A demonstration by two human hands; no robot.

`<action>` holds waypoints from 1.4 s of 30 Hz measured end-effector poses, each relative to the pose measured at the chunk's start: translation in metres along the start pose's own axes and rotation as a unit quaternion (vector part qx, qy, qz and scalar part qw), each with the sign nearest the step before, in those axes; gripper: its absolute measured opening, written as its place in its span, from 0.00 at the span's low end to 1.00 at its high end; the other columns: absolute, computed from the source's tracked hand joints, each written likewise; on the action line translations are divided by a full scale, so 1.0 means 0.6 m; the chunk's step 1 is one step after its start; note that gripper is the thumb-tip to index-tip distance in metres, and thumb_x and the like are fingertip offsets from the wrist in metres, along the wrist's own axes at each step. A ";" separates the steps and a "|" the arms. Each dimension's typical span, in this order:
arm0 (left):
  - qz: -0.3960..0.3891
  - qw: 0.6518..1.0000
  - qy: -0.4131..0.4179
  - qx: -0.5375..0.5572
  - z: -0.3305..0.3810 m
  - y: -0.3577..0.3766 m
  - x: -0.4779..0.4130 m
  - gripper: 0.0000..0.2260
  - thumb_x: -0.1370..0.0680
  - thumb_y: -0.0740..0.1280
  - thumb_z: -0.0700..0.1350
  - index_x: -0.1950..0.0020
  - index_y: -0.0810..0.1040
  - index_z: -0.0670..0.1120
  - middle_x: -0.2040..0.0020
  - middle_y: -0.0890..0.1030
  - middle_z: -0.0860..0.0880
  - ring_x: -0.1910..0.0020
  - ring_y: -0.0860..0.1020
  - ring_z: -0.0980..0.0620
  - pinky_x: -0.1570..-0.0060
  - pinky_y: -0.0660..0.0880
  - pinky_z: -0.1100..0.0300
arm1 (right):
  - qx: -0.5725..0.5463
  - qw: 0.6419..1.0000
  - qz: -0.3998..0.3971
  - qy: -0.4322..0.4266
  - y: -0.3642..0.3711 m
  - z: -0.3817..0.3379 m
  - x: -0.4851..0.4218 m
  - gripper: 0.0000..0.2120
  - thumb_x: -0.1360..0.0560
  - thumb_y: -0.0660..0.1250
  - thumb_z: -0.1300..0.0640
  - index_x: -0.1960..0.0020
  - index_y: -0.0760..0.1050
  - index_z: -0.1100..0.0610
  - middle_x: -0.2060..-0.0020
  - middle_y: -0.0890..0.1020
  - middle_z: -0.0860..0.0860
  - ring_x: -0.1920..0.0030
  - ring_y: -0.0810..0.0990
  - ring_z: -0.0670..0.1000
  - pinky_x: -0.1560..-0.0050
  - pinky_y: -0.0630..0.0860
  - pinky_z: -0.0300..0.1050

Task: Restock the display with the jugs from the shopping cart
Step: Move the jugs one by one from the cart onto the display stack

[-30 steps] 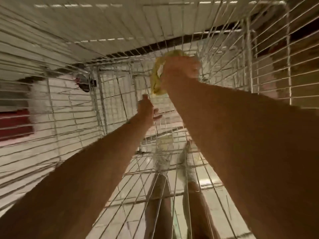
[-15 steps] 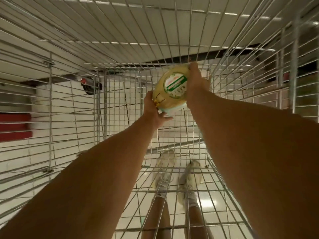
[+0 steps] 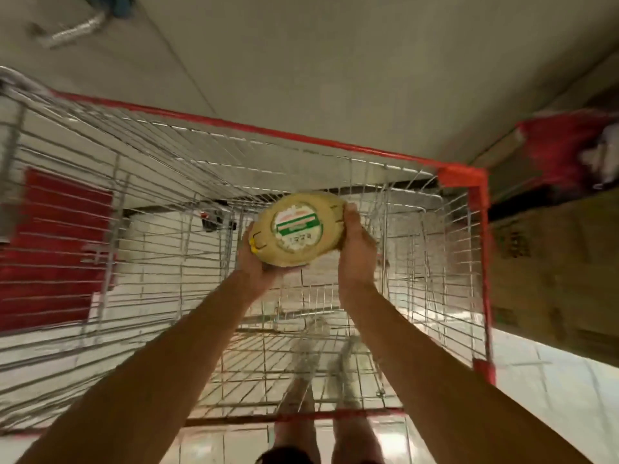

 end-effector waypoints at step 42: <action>-0.246 0.922 -0.090 -0.286 -0.441 0.634 0.665 0.19 0.16 0.61 0.62 0.41 0.87 0.53 0.36 0.81 0.39 0.47 0.85 0.34 0.51 0.81 0.32 | -0.119 0.915 0.182 -0.341 -0.822 -0.401 0.558 0.23 0.17 0.55 0.36 0.45 0.86 0.44 0.46 0.88 0.54 0.43 0.87 0.53 0.46 0.82 0.42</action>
Point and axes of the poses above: each hand's wrist, its own x-axis away from the middle knuckle, its own y-axis out of the palm, z = x × y, the point moved 2 cm from there along -x, towards the middle knuckle
